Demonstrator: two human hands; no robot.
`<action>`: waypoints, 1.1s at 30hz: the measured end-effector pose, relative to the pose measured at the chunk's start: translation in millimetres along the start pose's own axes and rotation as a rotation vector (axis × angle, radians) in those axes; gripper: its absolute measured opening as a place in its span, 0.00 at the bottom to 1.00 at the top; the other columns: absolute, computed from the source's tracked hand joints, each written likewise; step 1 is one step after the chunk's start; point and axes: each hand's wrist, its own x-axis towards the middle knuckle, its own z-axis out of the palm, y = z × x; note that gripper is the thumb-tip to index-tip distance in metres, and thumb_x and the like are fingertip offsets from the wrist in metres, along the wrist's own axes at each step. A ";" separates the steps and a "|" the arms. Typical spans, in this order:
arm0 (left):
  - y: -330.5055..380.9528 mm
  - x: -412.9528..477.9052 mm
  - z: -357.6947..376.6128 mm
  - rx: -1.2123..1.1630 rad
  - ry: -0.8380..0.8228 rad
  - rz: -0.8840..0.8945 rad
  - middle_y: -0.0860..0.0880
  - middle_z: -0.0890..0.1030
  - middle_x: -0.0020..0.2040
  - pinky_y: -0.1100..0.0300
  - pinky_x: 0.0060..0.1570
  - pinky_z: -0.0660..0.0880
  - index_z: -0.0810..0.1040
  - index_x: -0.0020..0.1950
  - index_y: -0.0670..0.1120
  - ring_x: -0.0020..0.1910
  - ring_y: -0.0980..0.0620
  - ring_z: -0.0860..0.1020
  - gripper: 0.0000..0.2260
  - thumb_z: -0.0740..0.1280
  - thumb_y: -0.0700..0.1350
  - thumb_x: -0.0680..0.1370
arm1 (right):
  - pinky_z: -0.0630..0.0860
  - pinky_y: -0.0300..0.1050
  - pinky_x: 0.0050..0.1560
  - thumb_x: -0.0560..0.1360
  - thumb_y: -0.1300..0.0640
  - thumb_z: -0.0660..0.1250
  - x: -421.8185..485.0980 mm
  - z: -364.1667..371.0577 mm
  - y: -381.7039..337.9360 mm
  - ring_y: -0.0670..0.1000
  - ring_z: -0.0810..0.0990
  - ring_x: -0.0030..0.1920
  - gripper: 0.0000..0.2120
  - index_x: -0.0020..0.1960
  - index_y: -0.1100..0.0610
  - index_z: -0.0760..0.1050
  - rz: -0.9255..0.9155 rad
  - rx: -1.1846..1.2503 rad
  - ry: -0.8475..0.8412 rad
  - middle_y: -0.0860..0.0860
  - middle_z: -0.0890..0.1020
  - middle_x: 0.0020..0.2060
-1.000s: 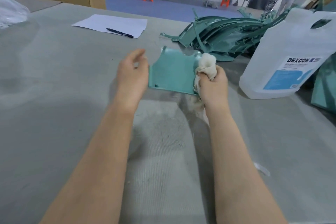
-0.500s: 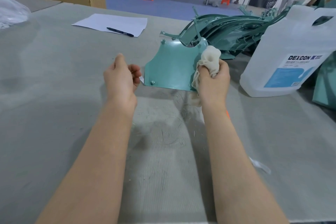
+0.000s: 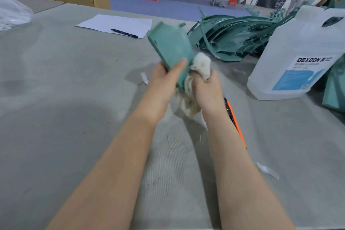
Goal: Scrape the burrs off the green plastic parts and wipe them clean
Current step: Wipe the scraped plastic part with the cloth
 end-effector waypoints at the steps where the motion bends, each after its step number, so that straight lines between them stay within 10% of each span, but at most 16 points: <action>1: 2.4 2.4 -1.2 -0.114 0.123 0.009 0.50 0.84 0.50 0.52 0.56 0.77 0.76 0.54 0.48 0.51 0.51 0.82 0.05 0.63 0.46 0.81 | 0.72 0.44 0.45 0.78 0.52 0.65 -0.8 0.8 1.1 0.47 0.77 0.45 0.10 0.56 0.55 0.70 -0.044 -0.121 -0.015 0.43 0.76 0.42; 5: 11.4 7.8 -22.6 -0.150 0.362 0.075 0.50 0.83 0.51 0.49 0.59 0.76 0.77 0.53 0.49 0.53 0.51 0.82 0.07 0.60 0.47 0.82 | 0.74 0.46 0.50 0.76 0.48 0.66 2.1 -10.9 -2.6 0.42 0.76 0.43 0.19 0.62 0.54 0.66 0.000 0.107 0.172 0.43 0.76 0.45; 9: 15.8 1.0 -11.4 -0.160 0.278 0.059 0.48 0.82 0.54 0.50 0.59 0.77 0.74 0.58 0.46 0.53 0.50 0.81 0.08 0.58 0.44 0.83 | 0.62 0.52 0.72 0.72 0.45 0.59 -3.8 -10.7 -18.7 0.51 0.66 0.71 0.38 0.78 0.50 0.49 -0.149 0.253 0.177 0.54 0.63 0.73; 15: 20.2 -7.3 -11.4 -0.479 -0.191 -0.116 0.50 0.81 0.58 0.50 0.69 0.66 0.78 0.59 0.49 0.64 0.52 0.76 0.26 0.49 0.65 0.80 | 0.41 0.56 0.76 0.78 0.41 0.44 -38.9 41.9 -14.1 0.48 0.44 0.78 0.31 0.79 0.51 0.55 -0.559 -0.384 -0.213 0.54 0.55 0.78; 23: 14.3 -8.2 5.7 -0.221 -0.142 -0.085 0.48 0.80 0.62 0.52 0.64 0.73 0.73 0.68 0.47 0.61 0.52 0.79 0.27 0.45 0.60 0.82 | 0.52 0.36 0.73 0.77 0.71 0.56 -0.8 5.1 -5.4 0.52 0.59 0.74 0.32 0.78 0.61 0.51 -0.359 -0.072 0.247 0.54 0.64 0.70; 28: 15.6 -5.5 0.9 -0.432 -0.160 -0.122 0.53 0.84 0.53 0.58 0.64 0.71 0.82 0.52 0.52 0.58 0.55 0.79 0.26 0.48 0.63 0.81 | 0.45 0.49 0.78 0.80 0.54 0.53 -33.5 42.3 -13.2 0.56 0.55 0.77 0.25 0.75 0.62 0.62 -0.611 -0.244 -0.086 0.57 0.63 0.75; 33: 16.4 -5.8 -1.6 -0.519 -0.205 -0.127 0.52 0.78 0.64 0.50 0.72 0.62 0.73 0.67 0.51 0.68 0.52 0.72 0.24 0.50 0.63 0.81 | 0.36 0.51 0.76 0.82 0.50 0.48 -26.1 36.7 -11.2 0.52 0.44 0.79 0.24 0.77 0.54 0.60 -0.577 -0.344 -0.066 0.51 0.52 0.79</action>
